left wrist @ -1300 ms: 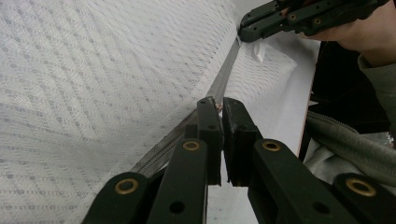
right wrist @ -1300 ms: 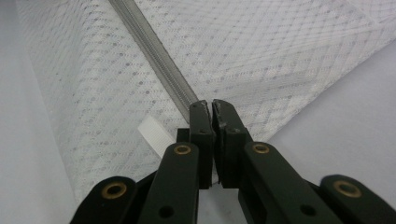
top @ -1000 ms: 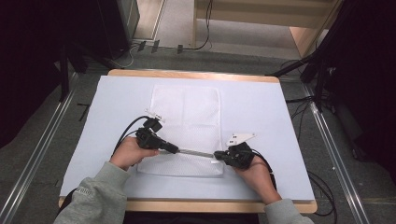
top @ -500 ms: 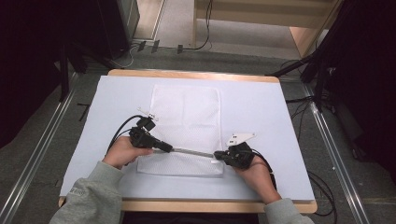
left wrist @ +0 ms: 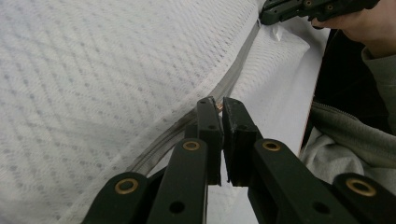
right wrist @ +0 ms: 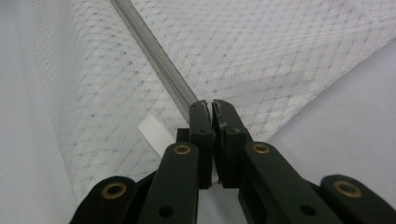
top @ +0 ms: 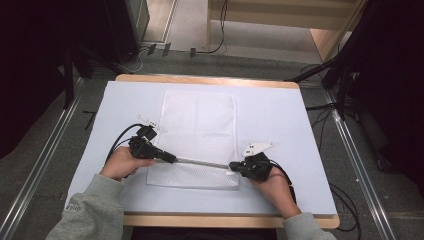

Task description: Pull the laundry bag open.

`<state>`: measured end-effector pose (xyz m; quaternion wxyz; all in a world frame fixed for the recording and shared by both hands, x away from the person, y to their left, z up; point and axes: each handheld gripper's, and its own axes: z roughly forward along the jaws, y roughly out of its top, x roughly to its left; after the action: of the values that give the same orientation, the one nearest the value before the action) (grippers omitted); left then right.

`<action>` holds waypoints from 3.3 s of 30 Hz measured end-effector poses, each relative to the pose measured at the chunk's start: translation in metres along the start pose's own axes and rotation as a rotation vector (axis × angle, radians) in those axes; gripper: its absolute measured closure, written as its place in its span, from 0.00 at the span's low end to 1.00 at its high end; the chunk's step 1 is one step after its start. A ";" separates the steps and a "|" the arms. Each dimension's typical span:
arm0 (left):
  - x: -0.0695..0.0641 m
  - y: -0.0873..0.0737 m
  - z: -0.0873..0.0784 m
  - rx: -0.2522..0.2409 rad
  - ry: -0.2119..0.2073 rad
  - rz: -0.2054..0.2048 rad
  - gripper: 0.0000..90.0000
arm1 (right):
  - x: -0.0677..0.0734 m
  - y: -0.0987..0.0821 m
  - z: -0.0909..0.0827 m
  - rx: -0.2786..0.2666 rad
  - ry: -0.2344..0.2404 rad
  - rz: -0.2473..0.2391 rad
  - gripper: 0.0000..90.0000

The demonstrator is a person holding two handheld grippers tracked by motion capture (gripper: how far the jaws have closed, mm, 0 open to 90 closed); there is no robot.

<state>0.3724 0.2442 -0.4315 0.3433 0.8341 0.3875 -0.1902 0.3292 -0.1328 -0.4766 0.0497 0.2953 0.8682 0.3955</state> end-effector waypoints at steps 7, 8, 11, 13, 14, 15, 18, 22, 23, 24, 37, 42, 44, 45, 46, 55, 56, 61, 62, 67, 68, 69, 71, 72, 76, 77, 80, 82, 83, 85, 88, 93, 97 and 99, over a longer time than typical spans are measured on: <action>0.006 -0.007 -0.008 -0.005 0.003 -0.010 0.97 | 0.000 0.000 0.000 -0.001 0.002 0.000 0.98; 0.006 -0.008 -0.010 -0.006 0.005 -0.008 0.97 | -0.001 0.000 0.000 -0.001 0.003 0.000 0.99; 0.007 -0.010 -0.013 -0.015 0.007 -0.013 0.97 | -0.001 0.000 0.000 0.000 0.002 -0.001 0.98; 0.007 -0.010 -0.014 -0.018 0.010 -0.013 0.97 | -0.001 0.000 0.000 0.000 0.002 -0.003 0.98; 0.008 -0.010 -0.014 -0.016 0.007 -0.007 0.97 | -0.001 0.000 0.000 0.000 0.002 -0.003 0.98; 0.008 -0.010 -0.014 -0.017 0.007 -0.007 0.97 | -0.001 0.000 0.000 0.001 0.003 -0.003 0.98; 0.008 -0.010 -0.014 -0.015 0.006 -0.003 0.97 | -0.001 0.000 0.000 0.000 0.003 -0.003 0.98; 0.008 -0.010 -0.015 -0.014 0.010 0.000 0.97 | -0.001 0.000 0.000 0.001 0.003 -0.003 0.98; 0.008 -0.010 -0.015 -0.014 0.009 0.001 0.97 | -0.001 0.000 0.000 0.001 0.003 -0.003 0.98; 0.008 -0.010 -0.015 -0.011 0.020 0.002 0.97 | -0.001 0.000 0.000 0.001 0.003 -0.003 0.99; 0.021 -0.025 -0.034 -0.032 0.035 -0.036 0.97 | -0.001 0.000 0.000 0.000 0.004 -0.004 0.98; 0.031 -0.036 -0.046 -0.047 0.050 -0.064 0.97 | -0.001 0.000 0.000 0.003 0.008 0.003 0.98; 0.035 -0.041 -0.051 -0.059 0.052 -0.083 0.97 | -0.002 0.000 0.000 0.001 0.010 -0.002 0.98; 0.037 -0.044 -0.054 -0.064 0.056 -0.088 0.97 | -0.002 0.000 0.000 0.003 0.010 0.002 0.98; 0.038 -0.046 -0.056 -0.070 0.058 -0.094 0.97 | -0.002 0.000 0.000 0.001 0.010 -0.001 0.98; 0.042 -0.051 -0.058 -0.071 0.062 -0.108 0.97 | -0.001 0.001 0.001 0.003 0.012 0.005 0.98; 0.042 -0.051 -0.058 -0.072 0.064 -0.103 0.97 | -0.002 0.001 0.001 0.002 0.013 0.003 0.98; 0.040 -0.053 -0.057 -0.080 0.072 -0.095 0.97 | -0.003 0.002 0.001 0.011 0.020 0.007 0.98; 0.039 -0.054 -0.056 -0.079 0.070 -0.097 0.97 | -0.003 0.002 0.001 0.012 0.024 0.011 0.98; 0.036 -0.057 -0.056 -0.075 0.079 -0.087 0.97 | -0.004 0.003 0.001 0.020 0.031 0.019 0.97; 0.035 -0.057 -0.055 -0.076 0.079 -0.088 0.97 | -0.004 0.004 0.001 0.020 0.032 0.014 0.97; 0.035 -0.058 -0.055 -0.075 0.077 -0.090 0.97 | -0.004 0.004 0.001 0.021 0.034 0.016 0.96; 0.036 -0.059 -0.054 -0.078 0.076 -0.088 0.97 | -0.004 0.004 0.001 0.023 0.042 0.021 0.95; 0.036 -0.060 -0.054 -0.078 0.077 -0.083 0.96 | -0.005 0.004 0.001 0.025 0.046 0.023 0.94; 0.037 -0.062 -0.052 -0.102 0.094 -0.053 0.87 | -0.005 0.005 0.000 0.030 0.070 0.044 0.86; 0.037 -0.062 -0.053 -0.106 0.097 -0.034 0.84 | -0.005 0.006 0.000 0.034 0.074 0.051 0.84; 0.034 -0.062 -0.054 -0.140 0.110 -0.009 0.76 | -0.005 0.008 0.000 0.036 0.093 0.054 0.77; 0.034 -0.062 -0.056 -0.160 0.131 0.010 0.72 | -0.005 0.010 -0.001 0.024 0.092 0.058 0.74; 0.034 -0.062 -0.056 -0.174 0.144 0.010 0.70 | -0.005 0.011 -0.002 0.016 0.093 0.065 0.72; 0.034 -0.062 -0.059 -0.193 0.178 0.017 0.67 | -0.006 0.012 -0.004 0.006 0.086 0.064 0.68; 0.034 -0.063 -0.061 -0.220 0.216 0.015 0.63 | -0.009 0.012 -0.008 -0.010 0.077 0.070 0.62; 0.034 -0.063 -0.063 -0.251 0.278 0.021 0.53 | -0.017 0.010 -0.015 -0.040 0.054 0.089 0.51; 0.036 -0.064 -0.065 -0.272 0.313 0.015 0.47 | -0.025 0.007 -0.022 -0.051 0.025 0.109 0.45; 0.038 -0.064 -0.067 -0.279 0.322 0.005 0.44 | -0.029 0.005 -0.025 -0.062 0.011 0.118 0.43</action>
<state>0.3501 0.3416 -0.4349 0.3897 0.7992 0.4576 0.0017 0.3472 -0.1624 -0.4606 0.0309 0.3421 0.8371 0.4258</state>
